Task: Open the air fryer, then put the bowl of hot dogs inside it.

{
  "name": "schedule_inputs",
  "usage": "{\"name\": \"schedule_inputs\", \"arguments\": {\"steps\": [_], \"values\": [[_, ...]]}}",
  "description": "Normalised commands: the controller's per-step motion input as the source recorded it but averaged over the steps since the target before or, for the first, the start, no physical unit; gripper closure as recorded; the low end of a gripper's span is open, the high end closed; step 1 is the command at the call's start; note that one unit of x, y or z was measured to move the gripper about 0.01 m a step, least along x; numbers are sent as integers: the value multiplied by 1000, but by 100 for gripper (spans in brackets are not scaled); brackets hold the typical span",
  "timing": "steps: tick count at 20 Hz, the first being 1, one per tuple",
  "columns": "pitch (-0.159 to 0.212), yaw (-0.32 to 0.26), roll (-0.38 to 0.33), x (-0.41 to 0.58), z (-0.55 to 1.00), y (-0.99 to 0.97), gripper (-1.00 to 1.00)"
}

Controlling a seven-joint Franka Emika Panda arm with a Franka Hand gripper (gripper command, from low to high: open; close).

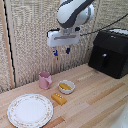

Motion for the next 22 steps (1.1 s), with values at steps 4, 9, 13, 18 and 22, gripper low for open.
{"name": "schedule_inputs", "arguments": {"steps": [4,9,13,18,22], "values": [[0,-375,-19,23,0,-26,-100],[0,-375,-22,26,0,-29,-100],[-1,-375,-55,64,0,-31,-100],[-36,-330,-182,176,0,-35,-100],[-46,-242,-292,127,0,-42,-100]]}}
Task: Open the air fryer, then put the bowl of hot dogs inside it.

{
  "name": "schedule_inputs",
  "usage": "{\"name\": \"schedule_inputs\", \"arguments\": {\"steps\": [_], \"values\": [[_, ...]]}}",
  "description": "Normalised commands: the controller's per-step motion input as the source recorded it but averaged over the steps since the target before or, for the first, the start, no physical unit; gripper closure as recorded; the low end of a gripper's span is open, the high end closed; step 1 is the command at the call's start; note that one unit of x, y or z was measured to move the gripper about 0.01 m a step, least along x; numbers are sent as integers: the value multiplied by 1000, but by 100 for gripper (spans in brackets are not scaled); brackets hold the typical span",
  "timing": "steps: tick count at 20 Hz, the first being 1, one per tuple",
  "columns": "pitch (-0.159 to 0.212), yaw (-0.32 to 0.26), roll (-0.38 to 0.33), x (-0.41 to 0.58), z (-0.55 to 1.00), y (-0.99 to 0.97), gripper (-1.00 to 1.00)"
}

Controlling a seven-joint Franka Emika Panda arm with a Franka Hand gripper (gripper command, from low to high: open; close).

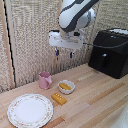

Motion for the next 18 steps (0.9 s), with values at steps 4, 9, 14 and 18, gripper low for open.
{"name": "schedule_inputs", "arguments": {"steps": [4,9,14,18], "values": [[-33,-174,-370,36,-2,-31,-100],[-28,-114,-375,-38,-85,-38,-100],[-63,-71,-375,-119,-67,-30,-100],[-118,-16,-375,-64,-16,-44,-100]]}}
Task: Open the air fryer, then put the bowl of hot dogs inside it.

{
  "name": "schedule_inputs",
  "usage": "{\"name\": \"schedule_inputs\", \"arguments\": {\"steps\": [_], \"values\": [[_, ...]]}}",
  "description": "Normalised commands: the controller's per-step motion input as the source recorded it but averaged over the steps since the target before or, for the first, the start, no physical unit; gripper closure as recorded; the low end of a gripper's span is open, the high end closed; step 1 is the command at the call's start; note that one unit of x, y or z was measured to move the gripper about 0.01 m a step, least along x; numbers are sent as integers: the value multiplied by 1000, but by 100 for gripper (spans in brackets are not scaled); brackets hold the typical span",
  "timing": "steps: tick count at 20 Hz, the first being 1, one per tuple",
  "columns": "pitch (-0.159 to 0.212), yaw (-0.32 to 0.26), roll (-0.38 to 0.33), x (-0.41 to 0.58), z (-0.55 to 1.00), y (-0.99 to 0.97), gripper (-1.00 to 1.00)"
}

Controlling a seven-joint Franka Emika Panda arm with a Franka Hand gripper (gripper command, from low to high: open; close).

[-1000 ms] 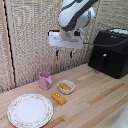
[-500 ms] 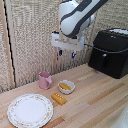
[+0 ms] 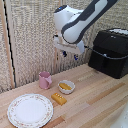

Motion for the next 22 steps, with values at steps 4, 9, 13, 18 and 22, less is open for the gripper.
{"name": "schedule_inputs", "arguments": {"steps": [4,9,13,18,22], "values": [[-147,2,-375,0,-49,-167,-100],[-147,40,-351,-13,-234,-326,-100],[-96,55,-330,-35,-336,-381,-100],[-82,66,-310,-63,-293,-428,-100],[-86,65,-283,-122,-326,-441,-100]]}}
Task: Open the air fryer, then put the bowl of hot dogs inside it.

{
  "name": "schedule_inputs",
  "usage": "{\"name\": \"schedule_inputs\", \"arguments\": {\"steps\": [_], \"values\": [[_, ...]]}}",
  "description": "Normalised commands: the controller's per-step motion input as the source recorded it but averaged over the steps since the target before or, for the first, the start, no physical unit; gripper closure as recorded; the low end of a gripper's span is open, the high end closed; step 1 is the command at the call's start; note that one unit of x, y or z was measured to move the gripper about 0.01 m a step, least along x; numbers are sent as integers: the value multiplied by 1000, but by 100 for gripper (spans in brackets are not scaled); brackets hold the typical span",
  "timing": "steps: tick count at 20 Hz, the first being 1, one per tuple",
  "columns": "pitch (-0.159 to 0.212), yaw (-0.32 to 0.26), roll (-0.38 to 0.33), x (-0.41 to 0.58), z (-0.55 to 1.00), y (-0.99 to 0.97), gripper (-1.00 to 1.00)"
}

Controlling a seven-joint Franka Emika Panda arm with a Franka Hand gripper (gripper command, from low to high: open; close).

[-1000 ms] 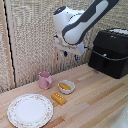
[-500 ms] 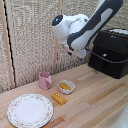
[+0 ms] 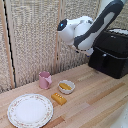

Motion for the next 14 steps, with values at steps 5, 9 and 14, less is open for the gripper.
{"name": "schedule_inputs", "arguments": {"steps": [5,9,14], "values": [[-99,81,-209,-266,-318,-473,-100],[-54,81,-126,-287,-316,-505,-100],[-55,106,-72,-145,-321,-527,-100]]}}
